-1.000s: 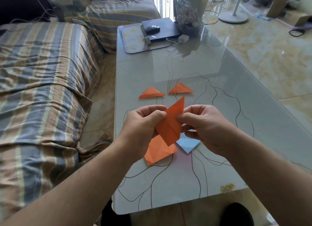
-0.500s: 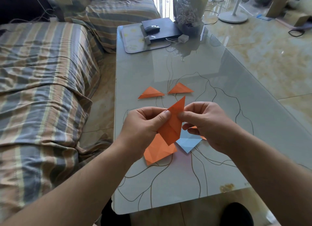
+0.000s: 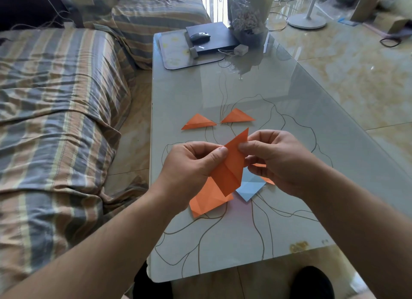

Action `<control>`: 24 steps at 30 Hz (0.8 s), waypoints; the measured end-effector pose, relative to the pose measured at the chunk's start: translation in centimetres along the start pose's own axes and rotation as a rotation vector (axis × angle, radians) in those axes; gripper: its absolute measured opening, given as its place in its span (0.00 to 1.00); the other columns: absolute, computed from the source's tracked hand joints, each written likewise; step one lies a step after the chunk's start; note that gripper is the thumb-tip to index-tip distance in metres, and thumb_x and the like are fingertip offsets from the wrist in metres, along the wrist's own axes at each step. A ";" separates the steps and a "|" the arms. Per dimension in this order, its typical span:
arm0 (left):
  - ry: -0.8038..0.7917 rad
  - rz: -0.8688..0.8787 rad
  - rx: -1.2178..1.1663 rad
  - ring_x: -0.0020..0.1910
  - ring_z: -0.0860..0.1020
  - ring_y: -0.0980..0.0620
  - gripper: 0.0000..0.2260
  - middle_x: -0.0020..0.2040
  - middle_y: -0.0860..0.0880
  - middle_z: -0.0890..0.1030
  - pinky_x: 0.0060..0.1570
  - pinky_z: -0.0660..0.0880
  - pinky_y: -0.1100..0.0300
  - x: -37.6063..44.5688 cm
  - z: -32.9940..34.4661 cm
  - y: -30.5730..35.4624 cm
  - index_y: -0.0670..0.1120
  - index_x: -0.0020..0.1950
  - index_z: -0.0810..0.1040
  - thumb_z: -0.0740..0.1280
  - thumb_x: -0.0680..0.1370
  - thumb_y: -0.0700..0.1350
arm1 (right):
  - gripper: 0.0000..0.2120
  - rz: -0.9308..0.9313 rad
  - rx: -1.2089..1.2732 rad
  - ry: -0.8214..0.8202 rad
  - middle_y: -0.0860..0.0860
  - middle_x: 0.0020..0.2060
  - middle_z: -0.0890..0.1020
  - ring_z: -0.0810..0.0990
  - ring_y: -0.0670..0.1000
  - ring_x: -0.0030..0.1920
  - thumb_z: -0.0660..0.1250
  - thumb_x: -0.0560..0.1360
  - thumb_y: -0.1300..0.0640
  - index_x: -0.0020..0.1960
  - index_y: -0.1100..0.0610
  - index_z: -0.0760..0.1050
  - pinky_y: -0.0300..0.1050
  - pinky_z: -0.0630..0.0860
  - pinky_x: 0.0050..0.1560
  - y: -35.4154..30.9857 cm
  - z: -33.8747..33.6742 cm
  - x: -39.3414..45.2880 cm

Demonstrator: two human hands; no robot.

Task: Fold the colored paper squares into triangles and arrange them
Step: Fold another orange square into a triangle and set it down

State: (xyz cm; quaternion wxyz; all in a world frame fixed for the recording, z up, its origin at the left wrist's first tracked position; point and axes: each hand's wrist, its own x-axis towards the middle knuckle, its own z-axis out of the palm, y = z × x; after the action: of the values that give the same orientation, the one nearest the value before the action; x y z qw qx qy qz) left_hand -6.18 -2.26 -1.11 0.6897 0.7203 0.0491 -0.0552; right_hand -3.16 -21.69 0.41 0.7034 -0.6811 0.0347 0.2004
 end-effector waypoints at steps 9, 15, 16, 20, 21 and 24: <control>-0.033 -0.057 -0.058 0.45 0.86 0.45 0.10 0.46 0.41 0.87 0.52 0.83 0.47 0.2 0.0 -0.2 0.43 0.49 0.87 0.75 0.73 0.48 | 0.14 -0.010 0.108 0.045 0.55 0.36 0.83 0.81 0.51 0.35 0.74 0.76 0.61 0.33 0.52 0.80 0.45 0.75 0.39 0.1 0.3 0.3; -0.032 -0.095 -0.079 0.41 0.84 0.48 0.03 0.43 0.43 0.86 0.46 0.82 0.53 0.1 0.1 -0.3 0.43 0.47 0.86 0.74 0.78 0.42 | 0.14 -0.036 0.150 0.048 0.54 0.37 0.83 0.80 0.52 0.34 0.72 0.78 0.61 0.34 0.51 0.80 0.45 0.75 0.38 0.3 0.2 0.5; -0.037 -0.103 -0.082 0.41 0.84 0.48 0.03 0.42 0.43 0.86 0.45 0.82 0.54 0.1 0.2 -0.3 0.43 0.47 0.86 0.73 0.78 0.41 | 0.14 -0.033 0.157 0.045 0.53 0.36 0.82 0.80 0.51 0.33 0.72 0.78 0.61 0.35 0.51 0.79 0.45 0.75 0.38 0.4 0.2 0.5; -0.027 -0.134 -0.105 0.42 0.85 0.47 0.03 0.43 0.43 0.86 0.46 0.83 0.52 0.3 0.1 -0.3 0.45 0.46 0.86 0.73 0.78 0.42 | 0.09 -0.004 0.149 0.065 0.51 0.38 0.84 0.82 0.52 0.33 0.74 0.77 0.58 0.40 0.50 0.80 0.46 0.75 0.38 0.7 0.4 0.6; -0.017 -0.139 -0.101 0.42 0.84 0.47 0.03 0.43 0.43 0.86 0.47 0.83 0.51 0.3 0.1 -0.4 0.45 0.45 0.86 0.73 0.78 0.42 | 0.10 -0.015 0.140 0.079 0.52 0.38 0.84 0.82 0.52 0.34 0.75 0.77 0.58 0.38 0.50 0.80 0.45 0.75 0.37 0.8 0.3 0.8; -0.011 -0.150 -0.037 0.42 0.84 0.46 0.03 0.43 0.41 0.86 0.49 0.83 0.47 0.3 0.1 -0.5 0.44 0.46 0.85 0.73 0.79 0.41 | 0.13 -0.038 0.112 0.094 0.54 0.36 0.83 0.81 0.52 0.34 0.74 0.76 0.60 0.34 0.51 0.80 0.44 0.75 0.37 0.9 0.3 0.9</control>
State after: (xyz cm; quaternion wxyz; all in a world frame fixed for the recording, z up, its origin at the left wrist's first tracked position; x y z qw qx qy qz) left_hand -5.92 -2.33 -1.67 0.6969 0.7015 0.1001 -0.1100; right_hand -2.70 -21.20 -0.72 0.7416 -0.6500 0.0657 0.1524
